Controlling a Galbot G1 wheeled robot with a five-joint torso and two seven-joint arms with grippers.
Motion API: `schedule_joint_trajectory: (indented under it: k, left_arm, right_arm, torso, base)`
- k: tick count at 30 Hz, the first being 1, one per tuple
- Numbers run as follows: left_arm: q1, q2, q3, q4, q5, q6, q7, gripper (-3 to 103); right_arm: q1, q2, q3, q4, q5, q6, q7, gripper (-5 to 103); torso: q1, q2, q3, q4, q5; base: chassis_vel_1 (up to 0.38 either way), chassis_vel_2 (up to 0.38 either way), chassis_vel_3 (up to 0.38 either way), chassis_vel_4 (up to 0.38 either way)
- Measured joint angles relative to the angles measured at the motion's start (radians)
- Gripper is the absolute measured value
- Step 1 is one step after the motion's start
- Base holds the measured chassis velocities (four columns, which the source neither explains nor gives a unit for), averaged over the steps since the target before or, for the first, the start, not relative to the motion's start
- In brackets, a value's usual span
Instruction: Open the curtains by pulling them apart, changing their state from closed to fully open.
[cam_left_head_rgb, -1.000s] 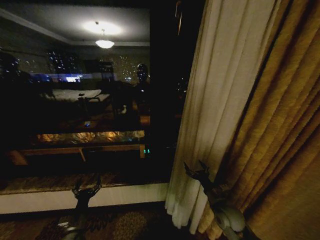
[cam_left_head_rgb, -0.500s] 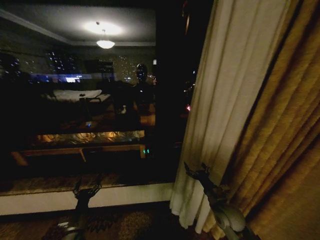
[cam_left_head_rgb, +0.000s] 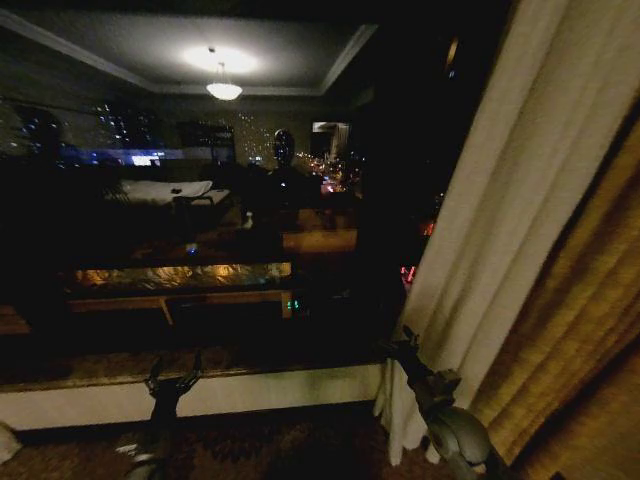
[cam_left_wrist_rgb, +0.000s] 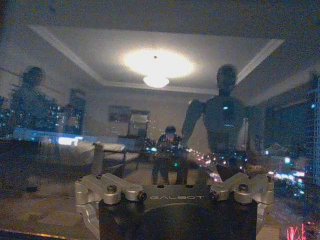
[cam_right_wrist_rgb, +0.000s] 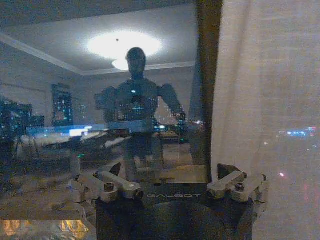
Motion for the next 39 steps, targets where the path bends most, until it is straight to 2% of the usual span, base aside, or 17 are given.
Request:
schedule_joint_trajectory:
  k: [15,20,22,31,39]
  left_arm:
    - [0.0,0.0,0.0,0.0,0.0,0.0,0.0,100]
    - [0.0,0.0,0.0,0.0,0.0,0.0,0.0,100]
    - [0.0,0.0,0.0,0.0,0.0,0.0,0.0,100]
    - [0.0,0.0,0.001,0.0,0.0,0.0,0.0,100]
    - [0.0,0.0,0.0,0.0,0.0,0.0,0.0,100]
  right_arm:
    - [0.0,0.0,0.0,0.0,0.0,0.0,0.0,100]
    - [0.0,0.0,0.0,0.0,0.0,0.0,0.0,100]
    - [0.0,0.0,0.0,-0.001,0.0,0.0,0.0,100]
    - [0.0,-0.001,0.001,-0.001,0.0,0.0,0.0,100]
    - [0.0,0.0,0.0,-0.001,0.0,0.0,0.0,100]
  torso:
    - [0.0,0.0,0.0,0.0001,-0.0007]
    - [0.0,0.0,0.0,0.0003,-0.0006]
    - [0.0,0.0,0.0,-0.0002,0.0012]
    - [0.0,0.0,0.0,0.0,-0.0007]
    - [0.0,0.0,0.0,-0.0001,0.0]
  base:
    - [0.306,0.306,-0.307,-0.306]
    - [0.029,0.023,-0.036,-0.035]
    - [-0.034,-0.024,0.025,0.014]
    - [-0.036,-0.026,0.025,0.024]
    - [0.133,0.043,-0.124,-0.039]
